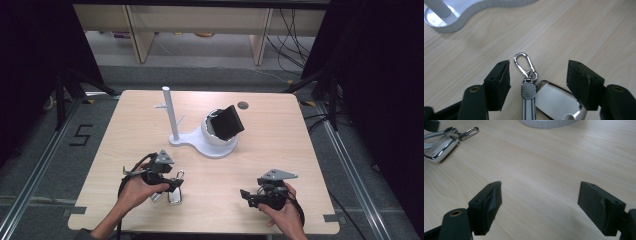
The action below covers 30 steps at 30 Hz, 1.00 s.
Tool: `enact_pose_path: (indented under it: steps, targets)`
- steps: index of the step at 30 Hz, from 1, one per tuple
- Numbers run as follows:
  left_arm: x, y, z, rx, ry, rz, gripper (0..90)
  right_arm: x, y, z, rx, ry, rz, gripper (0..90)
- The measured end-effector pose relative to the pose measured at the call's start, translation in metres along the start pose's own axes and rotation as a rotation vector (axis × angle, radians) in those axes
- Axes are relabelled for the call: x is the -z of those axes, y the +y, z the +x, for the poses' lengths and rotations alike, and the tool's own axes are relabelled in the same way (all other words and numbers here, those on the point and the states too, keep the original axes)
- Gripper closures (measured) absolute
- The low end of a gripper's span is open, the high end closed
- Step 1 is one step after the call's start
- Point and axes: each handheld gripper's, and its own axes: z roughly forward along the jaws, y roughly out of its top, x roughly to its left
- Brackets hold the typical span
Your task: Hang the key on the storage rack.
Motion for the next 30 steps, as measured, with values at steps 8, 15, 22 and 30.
enact_pose_path:
  steps: [8, 15, 22, 30]
  targets:
    - [-0.026, 0.02, 0.008, -0.01, -0.017, 0.183, 47.0, -0.001, 0.0, 0.004, 0.025, -0.005, 0.013, 21.5]
    - [-0.032, 0.024, 0.007, 0.014, -0.011, 0.257, 51.1, -0.001, 0.0, 0.004, 0.037, 0.001, 0.012, 22.0]
    - [-0.037, 0.027, 0.008, -0.007, -0.036, 0.319, 62.7, -0.001, 0.0, 0.006, 0.035, 0.006, 0.022, 22.5]
    - [-0.038, 0.033, 0.001, -0.124, 0.001, 0.398, 72.0, -0.002, 0.0, 0.006, 0.034, 0.002, 0.017, 22.9]
